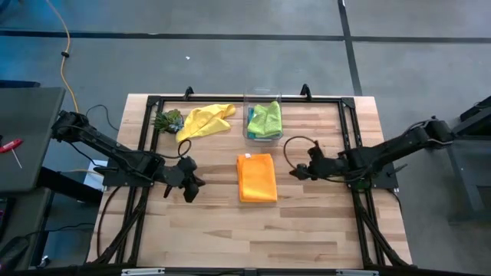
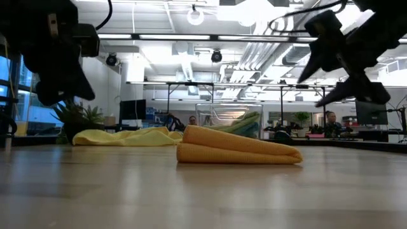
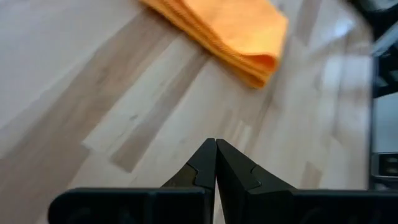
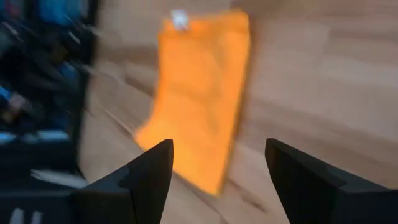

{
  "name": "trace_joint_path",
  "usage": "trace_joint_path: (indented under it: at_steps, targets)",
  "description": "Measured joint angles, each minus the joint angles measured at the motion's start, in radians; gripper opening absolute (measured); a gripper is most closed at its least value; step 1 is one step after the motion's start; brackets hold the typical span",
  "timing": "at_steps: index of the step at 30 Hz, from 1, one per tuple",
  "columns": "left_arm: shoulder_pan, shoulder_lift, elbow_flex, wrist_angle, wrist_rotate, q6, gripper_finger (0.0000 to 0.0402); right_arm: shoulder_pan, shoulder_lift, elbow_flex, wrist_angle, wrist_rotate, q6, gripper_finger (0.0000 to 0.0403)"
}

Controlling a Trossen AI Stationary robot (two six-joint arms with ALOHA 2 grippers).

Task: Fold microfiber towels
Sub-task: Put the orange microfiber cloth into the transparent bin

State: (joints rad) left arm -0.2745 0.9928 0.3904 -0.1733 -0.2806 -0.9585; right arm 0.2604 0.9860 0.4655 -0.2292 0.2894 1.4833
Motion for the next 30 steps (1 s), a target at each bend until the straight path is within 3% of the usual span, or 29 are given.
trace_joint_path:
  at_steps: [2,9,15,18,22,24,30]
  targets:
    - [0.000,0.000,0.000,0.037,0.016,0.000,0.0000,0.000,-0.026,-0.021,0.040,0.045,0.001,0.0248]
    - [0.000,0.000,0.001,0.200,0.016,0.015,0.0000,0.000,-0.024,-0.025,-0.020,0.042,-0.002,0.0248]
    - [0.000,0.000,0.063,0.256,-0.027,0.177,0.0000,0.000,-0.022,-0.025,-0.029,-0.033,-0.047,0.0258]
    - [0.002,0.000,0.092,0.253,-0.050,0.237,0.0000,-0.013,-0.009,-0.025,-0.040,-0.060,-0.048,0.0294]
    - [0.023,0.000,0.112,0.244,-0.049,0.271,0.0000,-0.049,0.045,-0.025,-0.013,-0.085,-0.047,0.0374]
    - [0.037,0.000,0.120,0.240,-0.037,0.274,0.0000,-0.069,0.067,-0.025,0.012,-0.085,-0.016,0.0392]
    - [0.060,-0.054,0.124,0.229,0.009,0.275,0.0000,-0.075,0.080,-0.025,0.029,-0.128,0.065,0.0356]
